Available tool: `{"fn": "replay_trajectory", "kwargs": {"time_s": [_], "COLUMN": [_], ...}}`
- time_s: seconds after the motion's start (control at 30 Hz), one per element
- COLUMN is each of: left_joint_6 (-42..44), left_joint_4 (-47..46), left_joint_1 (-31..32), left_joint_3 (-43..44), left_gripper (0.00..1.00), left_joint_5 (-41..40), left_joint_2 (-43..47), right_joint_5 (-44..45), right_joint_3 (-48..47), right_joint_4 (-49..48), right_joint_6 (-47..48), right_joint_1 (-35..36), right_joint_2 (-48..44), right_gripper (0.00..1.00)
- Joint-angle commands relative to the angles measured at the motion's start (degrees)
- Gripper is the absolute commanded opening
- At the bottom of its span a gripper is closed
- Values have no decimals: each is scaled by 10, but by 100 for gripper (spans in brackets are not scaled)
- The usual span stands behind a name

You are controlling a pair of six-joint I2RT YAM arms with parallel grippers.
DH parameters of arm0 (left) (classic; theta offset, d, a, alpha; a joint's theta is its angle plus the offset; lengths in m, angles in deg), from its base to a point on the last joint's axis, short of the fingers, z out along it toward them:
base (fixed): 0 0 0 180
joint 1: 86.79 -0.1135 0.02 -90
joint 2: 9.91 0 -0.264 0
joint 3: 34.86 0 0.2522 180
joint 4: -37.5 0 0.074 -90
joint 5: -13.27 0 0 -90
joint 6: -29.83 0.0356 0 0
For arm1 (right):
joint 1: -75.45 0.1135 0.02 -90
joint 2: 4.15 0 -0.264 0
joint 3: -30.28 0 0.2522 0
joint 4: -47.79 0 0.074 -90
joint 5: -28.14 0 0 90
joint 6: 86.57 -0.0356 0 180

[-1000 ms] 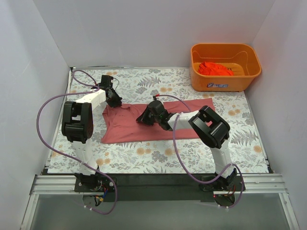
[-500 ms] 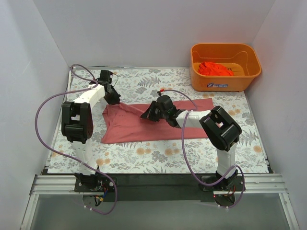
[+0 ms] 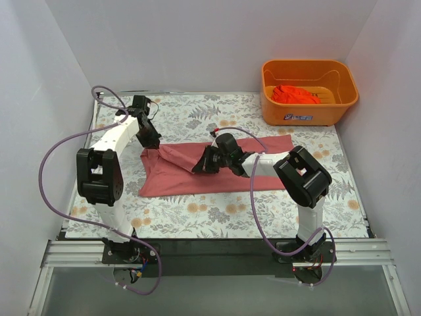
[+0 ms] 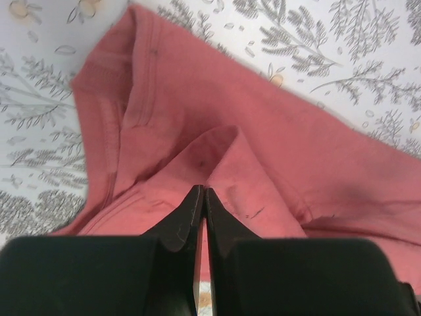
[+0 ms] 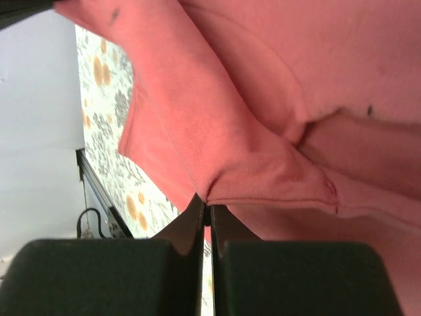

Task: Fold and stack the t-shirts
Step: Fold the tshirt

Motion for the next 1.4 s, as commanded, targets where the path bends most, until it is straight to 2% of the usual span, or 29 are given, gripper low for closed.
{"fn": "replay_trajectory", "kwargs": {"time_s": [0.0, 0.2, 0.5, 0.63, 0.73, 0.8, 0.83, 0.97, 1.07, 1.2, 1.3, 1.37], "left_joint_6": [13, 10, -8, -9, -14, -18, -19, -21, -19, -23, -28, -38], "left_joint_4": [35, 29, 7, 9, 8, 6, 6, 3, -5, -74, -108, -135], "left_joint_1": [-4, -4, -4, -4, -4, -4, -4, -3, 0, 9, 10, 10], "left_joint_3": [-21, -75, -136, -135, -127, -123, -120, -115, -130, -179, -203, -213], "left_gripper": [2, 4, 5, 7, 15, 22, 31, 39, 37, 28, 24, 22], "left_joint_5": [-17, -23, -29, -39, -46, -46, -44, -36, -15, 32, 63, 78], "left_joint_2": [63, 88, 78, 93, 99, 105, 107, 137, 180, 232, 226, 209], "right_joint_5": [-34, -48, -53, -39, -30, -7, 3, 31, 8, -107, -162, -167], "right_joint_3": [17, 14, -3, -16, -41, -58, -62, -66, -74, -121, -142, -150], "right_joint_4": [7, 39, 72, 107, 153, 180, 201, 205, 205, 199, 138, 123], "right_joint_6": [21, 45, 80, 107, 142, 160, 177, 211, 253, 276, 247, 239], "right_joint_1": [-1, -1, 0, 0, 0, -1, 0, -6, -20, -24, -24, -24], "right_joint_2": [-27, -20, 2, -21, -36, -54, -61, -92, -102, -65, -32, -14], "right_gripper": [1, 3, 16, 28, 37, 40, 42, 44, 44, 43, 42, 42]}}
